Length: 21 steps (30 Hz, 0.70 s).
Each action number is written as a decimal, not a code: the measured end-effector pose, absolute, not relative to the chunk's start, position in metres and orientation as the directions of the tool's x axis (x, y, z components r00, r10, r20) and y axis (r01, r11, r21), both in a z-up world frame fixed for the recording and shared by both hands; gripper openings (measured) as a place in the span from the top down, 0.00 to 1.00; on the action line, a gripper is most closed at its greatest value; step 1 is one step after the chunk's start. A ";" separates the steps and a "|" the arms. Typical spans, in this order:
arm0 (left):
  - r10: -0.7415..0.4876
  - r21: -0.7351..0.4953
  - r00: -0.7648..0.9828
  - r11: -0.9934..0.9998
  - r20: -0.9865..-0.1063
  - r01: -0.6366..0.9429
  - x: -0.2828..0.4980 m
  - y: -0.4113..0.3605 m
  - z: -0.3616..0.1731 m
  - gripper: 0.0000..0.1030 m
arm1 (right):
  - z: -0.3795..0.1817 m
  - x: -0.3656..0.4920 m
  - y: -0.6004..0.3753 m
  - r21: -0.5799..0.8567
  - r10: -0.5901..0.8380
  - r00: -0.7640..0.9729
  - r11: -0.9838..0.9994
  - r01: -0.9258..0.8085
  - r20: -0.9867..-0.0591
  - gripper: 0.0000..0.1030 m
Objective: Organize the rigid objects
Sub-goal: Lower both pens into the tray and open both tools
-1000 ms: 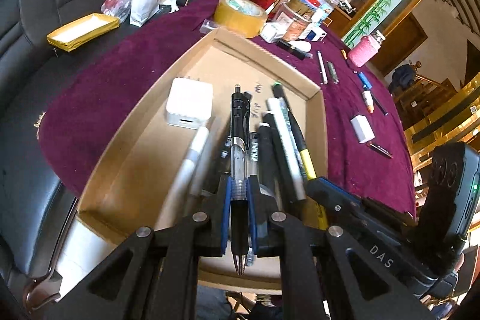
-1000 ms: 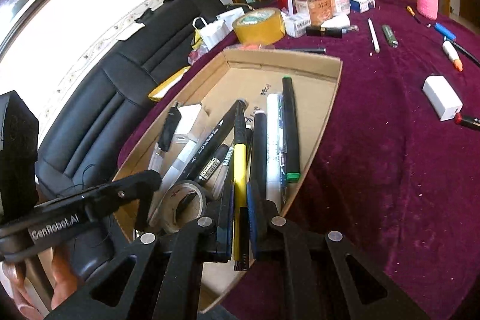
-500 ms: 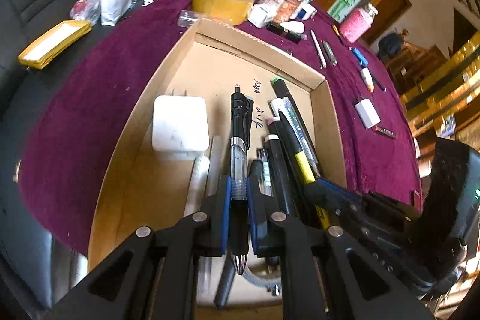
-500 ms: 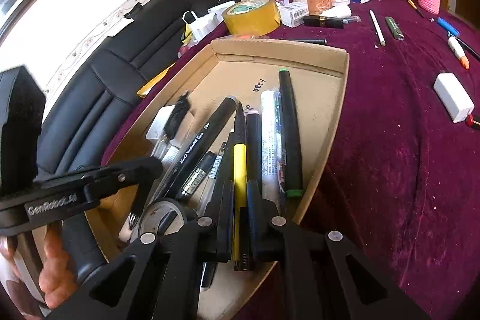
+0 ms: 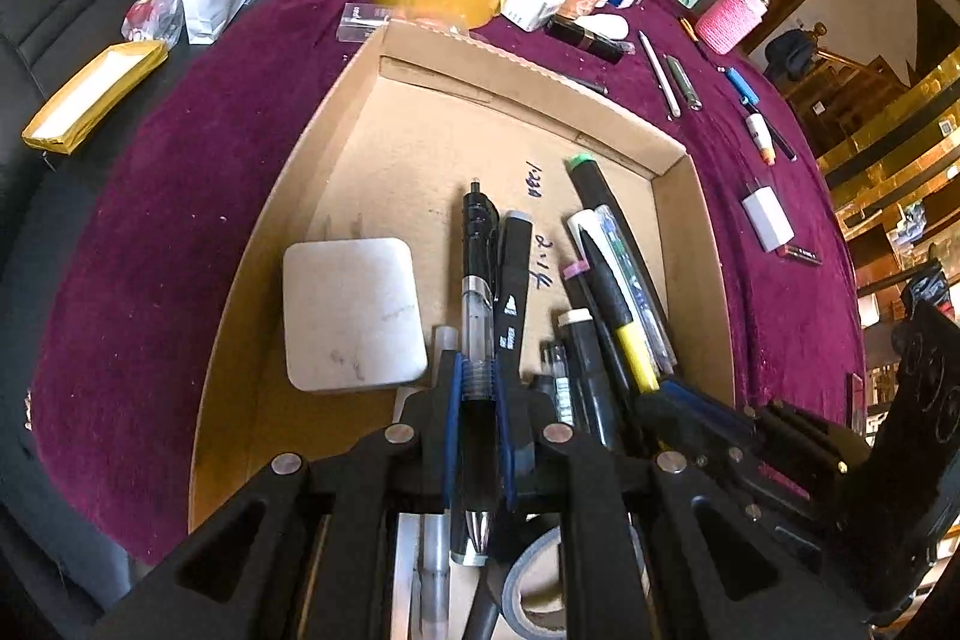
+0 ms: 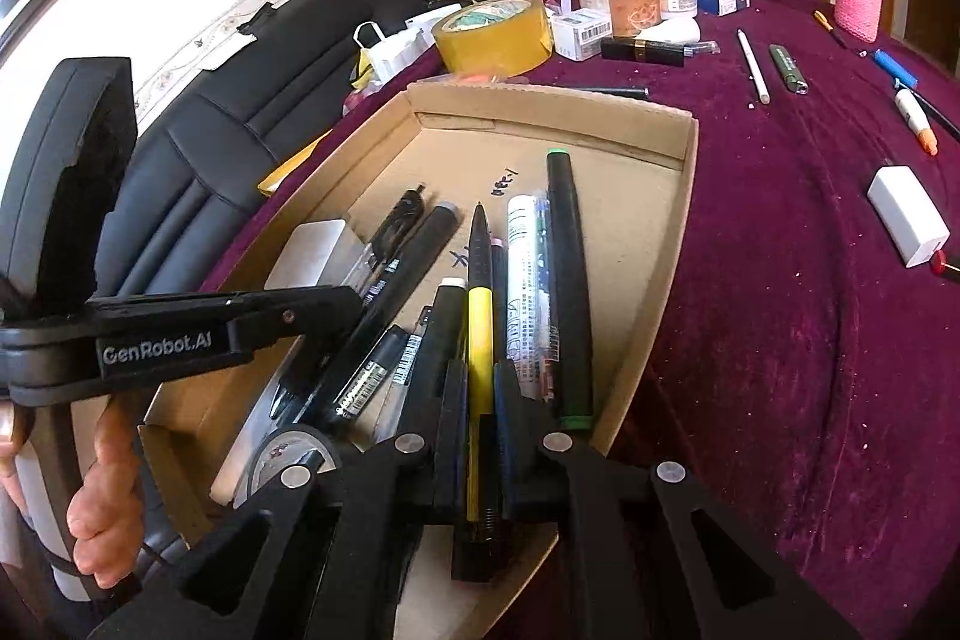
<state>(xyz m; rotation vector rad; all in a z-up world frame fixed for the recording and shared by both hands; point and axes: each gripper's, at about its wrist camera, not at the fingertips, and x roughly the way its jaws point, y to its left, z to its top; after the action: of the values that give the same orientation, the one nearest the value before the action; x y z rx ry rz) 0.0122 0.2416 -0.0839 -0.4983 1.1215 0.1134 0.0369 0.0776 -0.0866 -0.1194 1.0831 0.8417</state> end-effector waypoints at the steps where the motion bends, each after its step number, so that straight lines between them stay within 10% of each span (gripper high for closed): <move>1: -0.155 -0.323 0.442 0.885 -0.884 -0.336 0.013 0.243 -0.084 0.90 | -0.087 0.037 0.078 0.304 0.544 0.197 0.692 -0.654 -0.815 0.91; 10: -0.138 -0.321 0.465 0.883 -0.874 -0.342 0.009 0.243 -0.085 0.87 | -0.088 0.035 0.079 0.297 0.547 0.215 0.697 -0.653 -0.809 0.90; 14: -0.130 -0.325 0.489 0.883 -0.863 -0.339 0.003 0.238 -0.080 0.64 | -0.088 0.034 0.075 0.318 0.562 0.205 0.690 -0.650 -0.801 0.89; 21: 0.001 -0.252 0.564 0.894 -0.826 -0.371 -0.021 0.206 -0.045 0.53 | -0.067 0.024 0.047 0.379 0.661 0.209 0.629 -0.679 -0.721 0.60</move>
<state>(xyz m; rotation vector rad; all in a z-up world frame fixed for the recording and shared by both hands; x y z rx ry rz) -0.0209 0.2062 -0.0452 -0.4272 0.9536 0.2270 0.0235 0.0469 -0.0669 -0.0218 0.9910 0.9317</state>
